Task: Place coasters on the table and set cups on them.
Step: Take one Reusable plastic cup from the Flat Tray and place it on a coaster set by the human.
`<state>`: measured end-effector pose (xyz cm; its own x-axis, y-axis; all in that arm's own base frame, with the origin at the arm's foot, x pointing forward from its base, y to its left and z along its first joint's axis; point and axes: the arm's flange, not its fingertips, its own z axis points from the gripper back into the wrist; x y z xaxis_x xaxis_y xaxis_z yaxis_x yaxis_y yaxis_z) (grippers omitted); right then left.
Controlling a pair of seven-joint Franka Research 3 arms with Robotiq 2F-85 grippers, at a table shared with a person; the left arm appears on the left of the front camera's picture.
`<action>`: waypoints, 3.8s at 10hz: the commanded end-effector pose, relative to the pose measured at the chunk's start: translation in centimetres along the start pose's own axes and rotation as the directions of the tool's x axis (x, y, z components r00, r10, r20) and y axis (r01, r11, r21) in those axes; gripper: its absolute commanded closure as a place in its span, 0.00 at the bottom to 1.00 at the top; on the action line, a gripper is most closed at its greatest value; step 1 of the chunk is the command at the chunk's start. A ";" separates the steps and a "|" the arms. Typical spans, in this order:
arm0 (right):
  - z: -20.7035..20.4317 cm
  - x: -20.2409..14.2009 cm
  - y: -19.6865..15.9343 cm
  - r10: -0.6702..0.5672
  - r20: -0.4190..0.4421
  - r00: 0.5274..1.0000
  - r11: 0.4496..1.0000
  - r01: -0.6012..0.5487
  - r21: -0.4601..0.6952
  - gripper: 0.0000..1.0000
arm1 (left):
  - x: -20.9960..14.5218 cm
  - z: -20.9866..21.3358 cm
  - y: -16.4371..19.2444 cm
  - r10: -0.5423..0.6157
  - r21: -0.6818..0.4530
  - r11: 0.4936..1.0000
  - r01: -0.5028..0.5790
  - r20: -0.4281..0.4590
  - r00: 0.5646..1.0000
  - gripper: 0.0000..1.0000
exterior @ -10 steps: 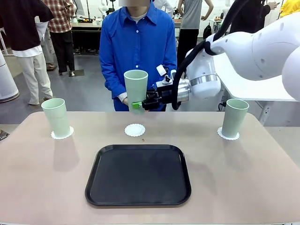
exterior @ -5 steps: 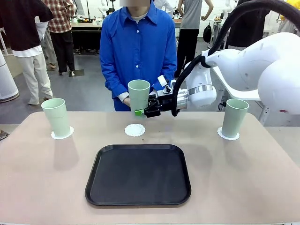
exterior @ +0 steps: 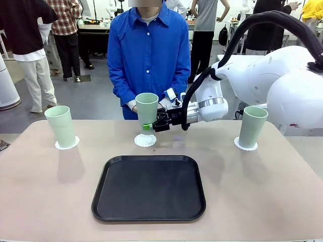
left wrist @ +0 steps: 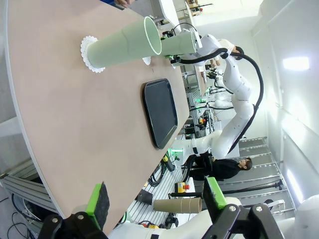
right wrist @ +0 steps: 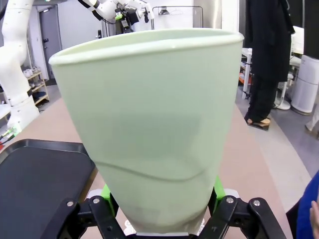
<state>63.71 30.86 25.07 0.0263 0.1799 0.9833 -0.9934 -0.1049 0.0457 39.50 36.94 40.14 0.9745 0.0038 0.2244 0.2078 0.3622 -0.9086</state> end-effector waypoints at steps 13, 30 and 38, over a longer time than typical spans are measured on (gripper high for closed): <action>-1.5 -1.2 -0.2 -0.050 -0.001 0.999 0.999 0.050 0.006 0.19 | -0.1 0.1 -0.2 0.001 0.005 1.000 -0.001 0.002 1.000 0.00; -2.5 -3.6 -1.2 0.012 -0.037 0.999 0.998 -0.009 0.063 0.00 | -0.1 0.1 -0.2 0.001 0.005 1.000 -0.001 0.002 1.000 0.00; -1.4 -3.4 -1.9 0.004 -0.019 1.000 0.999 -0.003 0.046 0.00 | -0.1 0.1 -0.2 0.001 0.005 1.000 -0.001 0.002 1.000 0.00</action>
<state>64.52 31.85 21.25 0.0150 0.1949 0.9807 -0.9902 -0.1336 0.0417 39.50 36.94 40.14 0.9745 0.0038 0.2244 0.2078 0.3622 -0.9086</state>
